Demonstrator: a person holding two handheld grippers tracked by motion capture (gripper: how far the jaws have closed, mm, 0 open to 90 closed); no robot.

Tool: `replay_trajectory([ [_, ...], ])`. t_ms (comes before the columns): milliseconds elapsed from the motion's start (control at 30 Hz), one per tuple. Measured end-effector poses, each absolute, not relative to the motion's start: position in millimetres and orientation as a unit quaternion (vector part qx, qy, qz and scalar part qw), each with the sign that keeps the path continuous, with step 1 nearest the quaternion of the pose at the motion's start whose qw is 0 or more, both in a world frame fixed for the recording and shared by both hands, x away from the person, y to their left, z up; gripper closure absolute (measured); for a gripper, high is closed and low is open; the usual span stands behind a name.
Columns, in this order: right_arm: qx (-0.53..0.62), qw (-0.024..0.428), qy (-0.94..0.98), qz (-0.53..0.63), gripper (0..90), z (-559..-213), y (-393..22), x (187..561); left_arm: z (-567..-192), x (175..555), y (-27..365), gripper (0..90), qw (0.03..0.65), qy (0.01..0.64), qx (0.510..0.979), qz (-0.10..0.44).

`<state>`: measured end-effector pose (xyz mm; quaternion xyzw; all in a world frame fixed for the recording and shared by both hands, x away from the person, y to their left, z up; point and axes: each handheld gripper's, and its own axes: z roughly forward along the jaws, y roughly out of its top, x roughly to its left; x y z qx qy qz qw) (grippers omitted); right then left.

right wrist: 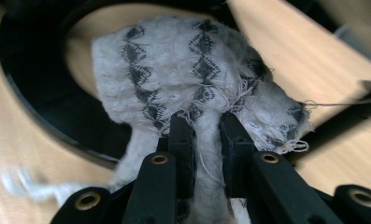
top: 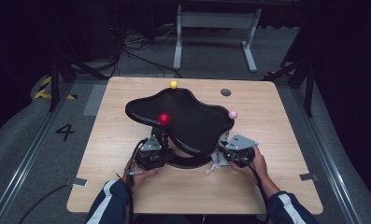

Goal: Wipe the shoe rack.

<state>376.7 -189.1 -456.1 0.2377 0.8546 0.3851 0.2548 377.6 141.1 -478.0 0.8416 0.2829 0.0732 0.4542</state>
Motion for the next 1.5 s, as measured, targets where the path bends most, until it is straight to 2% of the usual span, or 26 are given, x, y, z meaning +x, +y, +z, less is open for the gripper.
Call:
replay_trajectory([
  [200,0.211,0.265,0.87,0.358,77.3,-469,-174,374,-478,377,141,74.3,0.454,0.283,0.842,0.074],
  [467,0.251,0.298,0.853,0.347,78.2,-474,-193,395,-478,378,141,74.4,0.454,0.283,0.841,0.074],
  [833,0.278,0.317,0.838,0.346,78.8,-478,-207,410,-478,378,141,74.3,0.457,0.285,0.84,0.07],
  [1133,0.271,0.286,0.846,0.358,79.4,-476,-202,405,-478,378,141,74.4,0.457,0.285,0.839,0.07],
  [1500,0.216,0.235,0.866,0.385,79.1,-474,-171,381,-479,377,142,74.4,0.46,0.286,0.838,0.07],
])
